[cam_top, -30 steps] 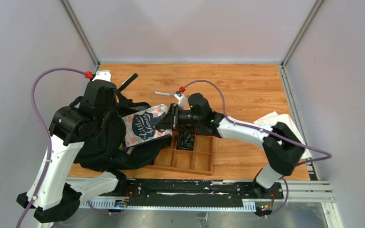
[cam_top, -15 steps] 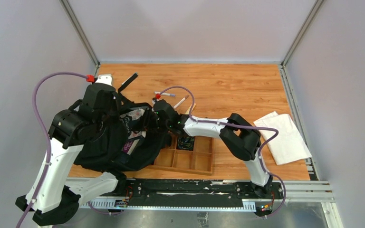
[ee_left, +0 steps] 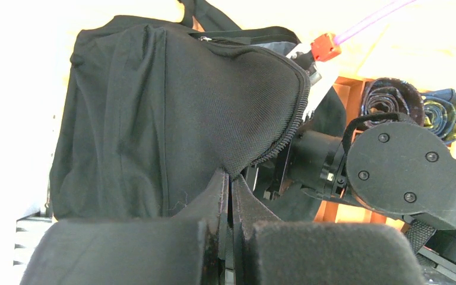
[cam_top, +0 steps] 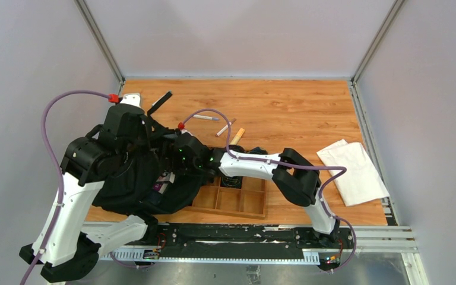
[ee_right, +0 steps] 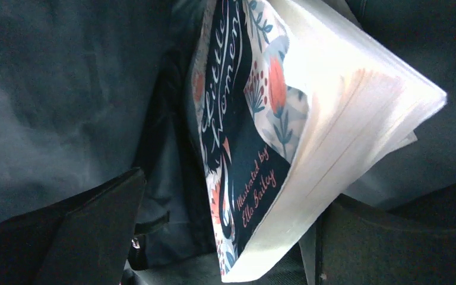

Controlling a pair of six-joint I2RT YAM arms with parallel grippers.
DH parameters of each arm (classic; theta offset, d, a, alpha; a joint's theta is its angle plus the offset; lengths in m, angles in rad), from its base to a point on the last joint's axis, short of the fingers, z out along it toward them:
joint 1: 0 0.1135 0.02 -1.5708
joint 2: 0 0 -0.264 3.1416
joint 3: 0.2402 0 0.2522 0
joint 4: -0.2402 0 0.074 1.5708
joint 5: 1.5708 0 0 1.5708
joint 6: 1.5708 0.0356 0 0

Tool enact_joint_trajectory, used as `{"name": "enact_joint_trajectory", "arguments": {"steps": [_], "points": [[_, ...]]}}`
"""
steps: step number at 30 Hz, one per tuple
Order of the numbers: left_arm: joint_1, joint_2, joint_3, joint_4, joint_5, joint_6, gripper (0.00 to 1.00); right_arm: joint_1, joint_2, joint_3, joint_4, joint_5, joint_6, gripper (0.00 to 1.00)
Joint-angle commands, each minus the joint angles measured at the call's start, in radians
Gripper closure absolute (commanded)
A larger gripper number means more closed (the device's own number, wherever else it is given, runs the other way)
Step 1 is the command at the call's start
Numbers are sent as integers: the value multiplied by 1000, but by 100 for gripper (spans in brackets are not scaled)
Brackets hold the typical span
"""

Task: Pack the student bag
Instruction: Place the book in the student bag.

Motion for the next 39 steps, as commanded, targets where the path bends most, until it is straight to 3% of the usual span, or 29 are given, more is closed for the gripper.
{"name": "enact_joint_trajectory", "arguments": {"steps": [1,8,18,27,35,39], "points": [[4,-12,5,70,-12,1,100,10,-44,21,-72,-49,-150,5],[4,-13,6,70,-20,5,100,10,-105,-21,-145,-79,-233,6],[5,-13,-15,84,-23,12,100,7,-203,-72,-282,-3,-325,9],[4,-17,-24,91,-17,14,100,8,-179,-87,-217,-77,-318,19],[4,-18,-31,99,-4,13,100,14,-101,9,-242,-129,-326,39],[4,-21,-31,99,-6,16,100,15,-88,0,-229,-134,-313,41]]}}
